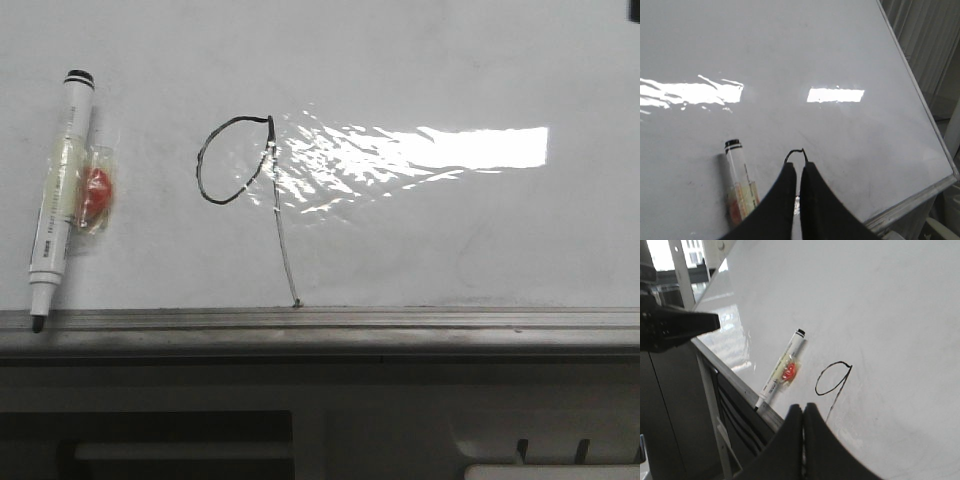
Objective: Write number 9 on whiteboard
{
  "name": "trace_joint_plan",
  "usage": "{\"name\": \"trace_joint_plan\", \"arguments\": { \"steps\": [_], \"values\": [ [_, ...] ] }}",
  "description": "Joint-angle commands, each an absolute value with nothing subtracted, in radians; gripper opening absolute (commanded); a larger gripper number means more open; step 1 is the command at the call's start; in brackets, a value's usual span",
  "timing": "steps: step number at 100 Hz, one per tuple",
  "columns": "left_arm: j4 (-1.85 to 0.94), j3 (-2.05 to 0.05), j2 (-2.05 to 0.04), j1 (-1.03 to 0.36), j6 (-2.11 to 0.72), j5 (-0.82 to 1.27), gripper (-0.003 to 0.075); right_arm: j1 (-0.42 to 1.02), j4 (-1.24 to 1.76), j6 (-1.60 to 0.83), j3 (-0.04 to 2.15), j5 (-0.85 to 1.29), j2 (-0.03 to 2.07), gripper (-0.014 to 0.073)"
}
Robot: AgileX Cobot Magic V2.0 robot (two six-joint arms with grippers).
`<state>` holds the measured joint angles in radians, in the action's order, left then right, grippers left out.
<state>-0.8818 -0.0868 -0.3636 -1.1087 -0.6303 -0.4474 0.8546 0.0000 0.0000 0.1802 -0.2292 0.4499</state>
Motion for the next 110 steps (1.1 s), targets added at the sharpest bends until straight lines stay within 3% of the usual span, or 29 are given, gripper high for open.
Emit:
{"name": "trace_joint_plan", "arguments": {
  "steps": [1, 29, 79, 89, 99, 110],
  "values": [
    [-0.849, -0.076, -0.361, -1.109, -0.638, -0.485, -0.0020, 0.856, -0.014, -0.010, 0.125, -0.425, 0.390, -0.0069],
    [-0.849, 0.012, -0.361, -1.109, -0.638, -0.485, -0.0020, 0.856, -0.014, -0.010, -0.035, -0.433, 0.328, -0.0069],
    [-0.860, 0.044, -0.365, -1.099, -0.638, -0.493, -0.0020, 0.856, -0.014, -0.010, -0.033, -0.326, 0.328, -0.0069],
    [-0.827, 0.046, -0.365, -1.016, -0.638, -0.486, -0.0020, 0.856, -0.014, -0.010, -0.033, -0.326, 0.328, -0.0069],
    [-0.691, 0.046, -0.350, -0.840, -0.599, -0.428, -0.0020, 0.856, -0.014, -0.010, -0.033, -0.326, 0.328, -0.0069],
    [-0.457, 0.046, -0.280, -0.637, -0.361, -0.291, -0.0020, 0.856, -0.014, -0.010, -0.033, -0.326, 0.328, -0.0069]
  ]
}}
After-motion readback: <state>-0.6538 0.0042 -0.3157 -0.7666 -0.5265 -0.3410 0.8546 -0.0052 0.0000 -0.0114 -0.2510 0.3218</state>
